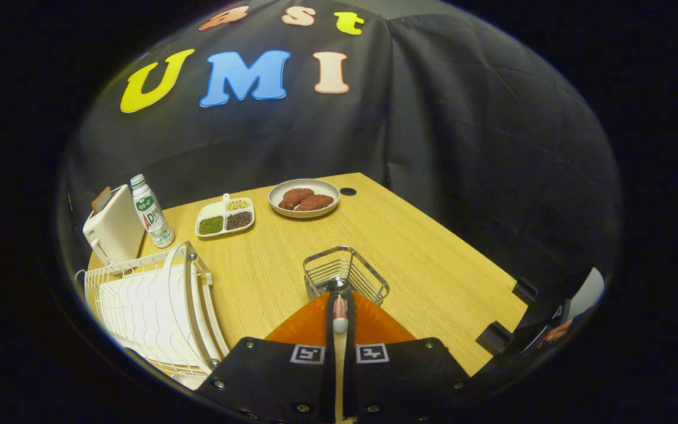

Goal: Take the plate from the dish rack, then take the spoon from the basket and place it into the plate.

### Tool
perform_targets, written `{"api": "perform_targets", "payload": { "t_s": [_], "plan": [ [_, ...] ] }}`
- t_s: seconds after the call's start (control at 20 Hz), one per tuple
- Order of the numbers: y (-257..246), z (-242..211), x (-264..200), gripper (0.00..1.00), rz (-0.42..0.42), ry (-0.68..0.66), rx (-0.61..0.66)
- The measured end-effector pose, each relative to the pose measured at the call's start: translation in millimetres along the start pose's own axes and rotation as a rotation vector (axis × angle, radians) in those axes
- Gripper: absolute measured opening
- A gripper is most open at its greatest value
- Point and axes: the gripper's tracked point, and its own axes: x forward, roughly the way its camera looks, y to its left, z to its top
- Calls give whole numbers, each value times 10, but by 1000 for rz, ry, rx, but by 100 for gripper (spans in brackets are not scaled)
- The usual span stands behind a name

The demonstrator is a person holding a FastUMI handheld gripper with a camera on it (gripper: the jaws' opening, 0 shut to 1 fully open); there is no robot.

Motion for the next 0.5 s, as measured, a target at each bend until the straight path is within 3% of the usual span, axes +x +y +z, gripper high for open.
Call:
{"api": "perform_targets", "payload": {
  "t_s": [0.5],
  "plan": [
    [-72,249,-267,0,-8,-49,-23]
  ]
}}
